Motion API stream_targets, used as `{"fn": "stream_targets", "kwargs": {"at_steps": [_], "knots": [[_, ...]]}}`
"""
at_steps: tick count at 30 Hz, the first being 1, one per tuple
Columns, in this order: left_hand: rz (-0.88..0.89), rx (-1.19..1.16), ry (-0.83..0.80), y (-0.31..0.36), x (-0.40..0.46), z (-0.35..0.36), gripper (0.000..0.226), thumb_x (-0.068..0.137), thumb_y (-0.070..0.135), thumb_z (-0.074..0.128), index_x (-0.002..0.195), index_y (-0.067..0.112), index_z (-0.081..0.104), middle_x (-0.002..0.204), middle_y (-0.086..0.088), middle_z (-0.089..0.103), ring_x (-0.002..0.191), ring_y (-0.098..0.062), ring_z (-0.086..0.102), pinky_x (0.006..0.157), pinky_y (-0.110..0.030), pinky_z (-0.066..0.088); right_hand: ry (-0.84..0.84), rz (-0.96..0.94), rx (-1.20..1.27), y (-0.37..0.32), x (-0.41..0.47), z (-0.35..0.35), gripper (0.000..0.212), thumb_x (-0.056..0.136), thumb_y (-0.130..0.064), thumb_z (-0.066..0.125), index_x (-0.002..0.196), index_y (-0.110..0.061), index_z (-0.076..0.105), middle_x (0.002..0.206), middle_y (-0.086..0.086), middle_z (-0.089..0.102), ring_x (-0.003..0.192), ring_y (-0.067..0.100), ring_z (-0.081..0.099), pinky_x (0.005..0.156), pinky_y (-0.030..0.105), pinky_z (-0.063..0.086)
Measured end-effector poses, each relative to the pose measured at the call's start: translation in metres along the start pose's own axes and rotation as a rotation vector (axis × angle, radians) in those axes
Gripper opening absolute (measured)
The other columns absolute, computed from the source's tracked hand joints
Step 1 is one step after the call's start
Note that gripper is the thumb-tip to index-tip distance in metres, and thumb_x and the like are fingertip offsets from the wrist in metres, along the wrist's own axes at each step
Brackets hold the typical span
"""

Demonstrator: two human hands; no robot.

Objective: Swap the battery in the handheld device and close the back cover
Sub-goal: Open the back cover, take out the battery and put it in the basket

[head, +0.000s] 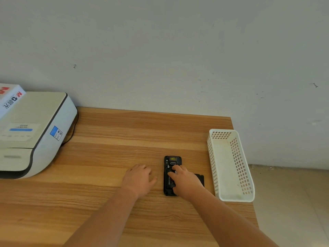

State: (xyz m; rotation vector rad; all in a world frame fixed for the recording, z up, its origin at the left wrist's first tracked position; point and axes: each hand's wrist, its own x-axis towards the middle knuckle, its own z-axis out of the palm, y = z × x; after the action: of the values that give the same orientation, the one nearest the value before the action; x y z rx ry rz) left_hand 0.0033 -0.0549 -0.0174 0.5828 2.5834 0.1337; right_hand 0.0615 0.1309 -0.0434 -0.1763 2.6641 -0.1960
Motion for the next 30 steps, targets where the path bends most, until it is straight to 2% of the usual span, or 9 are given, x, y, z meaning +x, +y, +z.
{"fn": "stream_targets", "kwargs": {"at_steps": [11,17,22,25,28,30], "knots": [[0.008,0.028,-0.031,-0.003,0.004,0.002,0.048,0.094,0.056,0.041,0.123,0.024,0.061,0.119,0.005,0.059,0.116,-0.016,0.049,0.103,-0.038,0.040,0.022,-0.045,-0.182,-0.005,0.000,0.005,0.059,0.089,-0.032,0.057,0.141,-0.011,0.037,0.138,0.012,0.043,0.119,0.030,0.045,0.083,0.039,0.053],[0.014,0.040,-0.029,-0.005,0.003,0.003,0.048,0.095,0.056,0.041,0.122,0.023,0.061,0.121,0.004,0.059,0.118,-0.017,0.049,0.104,-0.037,0.038,-0.020,-0.041,-0.139,-0.001,-0.001,-0.005,0.060,0.091,-0.033,0.051,0.145,-0.015,0.035,0.147,0.010,0.038,0.129,0.029,0.039,0.091,0.041,0.049],[0.014,0.024,-0.022,-0.009,0.002,0.001,0.048,0.095,0.057,0.037,0.118,0.023,0.062,0.115,0.005,0.060,0.113,-0.015,0.050,0.100,-0.037,0.040,-0.030,-0.049,-0.097,0.001,-0.005,-0.007,0.066,0.092,-0.034,0.052,0.150,-0.015,0.028,0.155,0.008,0.028,0.138,0.027,0.031,0.102,0.042,0.042],[0.010,0.021,-0.028,-0.011,0.002,-0.001,0.048,0.095,0.058,0.037,0.118,0.024,0.061,0.115,0.005,0.059,0.112,-0.015,0.051,0.101,-0.038,0.040,0.015,0.021,0.006,-0.004,-0.008,-0.002,0.071,0.091,-0.038,0.053,0.152,-0.015,0.023,0.154,0.004,0.028,0.138,0.024,0.030,0.106,0.039,0.039],[0.003,0.005,-0.027,-0.013,0.003,-0.002,0.048,0.095,0.058,0.037,0.119,0.024,0.061,0.116,0.005,0.059,0.113,-0.016,0.050,0.101,-0.039,0.039,0.135,0.209,0.186,-0.016,-0.007,0.002,0.063,0.091,-0.049,0.051,0.145,-0.018,0.036,0.144,0.003,0.036,0.129,0.023,0.038,0.103,0.037,0.042],[-0.001,0.008,-0.019,-0.014,0.003,-0.003,0.048,0.095,0.058,0.037,0.119,0.024,0.061,0.116,0.005,0.060,0.113,-0.016,0.051,0.101,-0.039,0.039,0.150,0.342,0.259,-0.026,-0.003,0.002,0.059,0.093,-0.053,0.049,0.141,-0.019,0.039,0.140,0.006,0.037,0.126,0.024,0.039,0.100,0.038,0.045]]}}
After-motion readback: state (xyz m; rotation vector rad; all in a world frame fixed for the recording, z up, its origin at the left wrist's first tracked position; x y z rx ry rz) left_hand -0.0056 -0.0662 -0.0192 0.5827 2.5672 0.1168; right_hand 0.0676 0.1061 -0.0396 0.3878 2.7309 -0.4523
